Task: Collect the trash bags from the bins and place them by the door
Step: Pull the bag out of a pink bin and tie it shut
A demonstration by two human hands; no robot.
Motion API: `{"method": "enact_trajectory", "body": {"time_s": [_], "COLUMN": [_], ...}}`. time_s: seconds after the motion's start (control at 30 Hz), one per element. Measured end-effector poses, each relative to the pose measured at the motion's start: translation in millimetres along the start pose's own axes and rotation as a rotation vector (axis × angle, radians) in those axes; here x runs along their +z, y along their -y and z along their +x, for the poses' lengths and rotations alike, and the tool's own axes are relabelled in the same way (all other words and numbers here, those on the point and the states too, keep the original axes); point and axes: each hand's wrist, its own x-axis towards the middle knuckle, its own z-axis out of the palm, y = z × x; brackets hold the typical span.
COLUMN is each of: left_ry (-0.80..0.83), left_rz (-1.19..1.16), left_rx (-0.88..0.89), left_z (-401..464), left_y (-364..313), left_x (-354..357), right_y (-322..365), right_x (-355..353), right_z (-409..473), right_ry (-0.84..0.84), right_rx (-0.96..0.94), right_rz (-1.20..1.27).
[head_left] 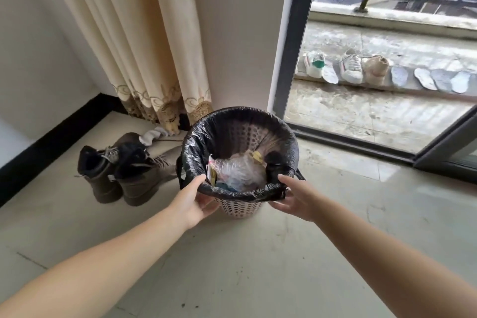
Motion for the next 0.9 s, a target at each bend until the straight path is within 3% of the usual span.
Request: {"method": "enact_trajectory", "body": {"time_s": [0.2,0.4,0.6,0.9], "left_ry": [0.081,0.030,0.084,-0.070], "left_rz": [-0.061,-0.058,-0.083,-0.145], "left_rx": [-0.018,0.014,0.048,0.162], "left_z": [-6.2,-11.4,-17.5,-18.6], "left_y": [0.5,1.4,9.4,3.6], "left_x": [-13.2,-3.1,-9.1,-13.7], "right_y": [-3.5,-6.9,-3.7,2.4], "right_x": [-7.2,-9.5,-17.8,-17.1], "right_z": [-7.0,-12.0,-7.6,-16.9], "right_ry": [0.006,-0.022,-0.097,-0.130], "right_rx": [0.033,-0.015,0.012,-0.116], "right_rz": [0.078,0.025,-0.122,-0.183]}}
